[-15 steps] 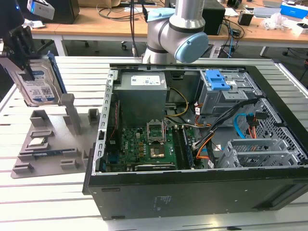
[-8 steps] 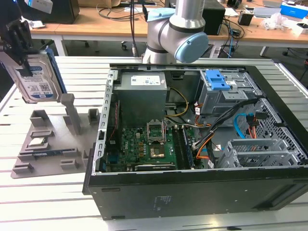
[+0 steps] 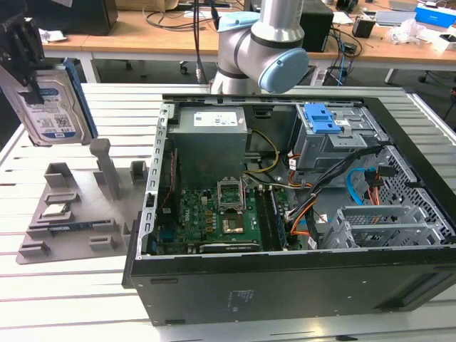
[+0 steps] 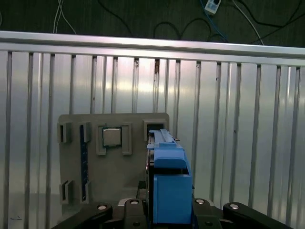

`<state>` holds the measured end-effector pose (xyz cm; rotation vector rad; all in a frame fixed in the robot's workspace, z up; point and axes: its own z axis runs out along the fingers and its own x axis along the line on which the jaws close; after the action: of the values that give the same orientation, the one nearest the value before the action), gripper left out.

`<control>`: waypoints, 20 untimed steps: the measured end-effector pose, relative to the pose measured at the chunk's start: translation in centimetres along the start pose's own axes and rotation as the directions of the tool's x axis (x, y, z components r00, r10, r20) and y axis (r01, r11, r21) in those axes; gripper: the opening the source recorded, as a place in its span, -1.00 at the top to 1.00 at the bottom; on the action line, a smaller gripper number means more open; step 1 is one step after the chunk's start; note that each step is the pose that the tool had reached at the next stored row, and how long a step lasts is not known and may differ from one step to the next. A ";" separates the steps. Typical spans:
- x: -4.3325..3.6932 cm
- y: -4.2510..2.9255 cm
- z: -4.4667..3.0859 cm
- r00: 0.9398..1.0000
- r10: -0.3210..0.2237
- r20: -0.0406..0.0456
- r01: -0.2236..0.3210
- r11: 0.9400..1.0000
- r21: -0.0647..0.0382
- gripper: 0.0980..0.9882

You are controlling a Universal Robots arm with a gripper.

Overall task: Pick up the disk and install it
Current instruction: 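Pick up the disk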

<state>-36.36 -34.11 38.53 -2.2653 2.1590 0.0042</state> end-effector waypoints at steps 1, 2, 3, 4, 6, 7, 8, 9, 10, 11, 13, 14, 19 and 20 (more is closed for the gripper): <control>0.00 0.00 -0.19 1.000 0.000 0.000 0.000 1.000 0.000 0.41; -0.01 0.00 -0.37 1.000 0.000 0.000 0.000 1.000 0.000 0.41; -0.02 -0.01 -0.75 1.000 0.000 0.000 0.000 1.000 0.000 0.41; -0.02 -0.01 -0.99 1.000 0.000 0.000 0.000 1.000 0.000 0.41; -0.03 -0.01 -1.38 1.000 0.000 0.000 0.000 1.000 0.000 0.41; -0.03 -0.01 -1.54 1.000 0.000 0.000 0.000 1.000 0.000 0.41; -0.04 -0.02 -1.72 1.000 0.000 0.000 0.000 1.000 0.000 0.41; -0.04 -0.02 -1.85 1.000 0.000 0.000 0.000 1.000 0.000 0.41; -0.04 -0.02 -2.06 1.000 0.000 0.000 0.000 1.000 0.000 0.41; -0.05 -0.02 -2.21 1.000 0.000 0.000 0.000 1.000 0.000 0.41; -0.05 -0.03 -2.51 1.000 0.000 0.000 0.000 1.000 0.000 0.41; -0.06 -0.03 -2.67 1.000 0.000 0.000 0.000 1.000 0.000 0.41; -0.07 -0.04 -3.63 1.000 0.000 0.000 0.000 1.000 0.000 0.41; -0.08 -0.05 -3.83 1.000 0.000 0.000 0.000 1.000 0.000 0.41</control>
<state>-36.33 -34.07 42.36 -2.2652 2.1590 0.0041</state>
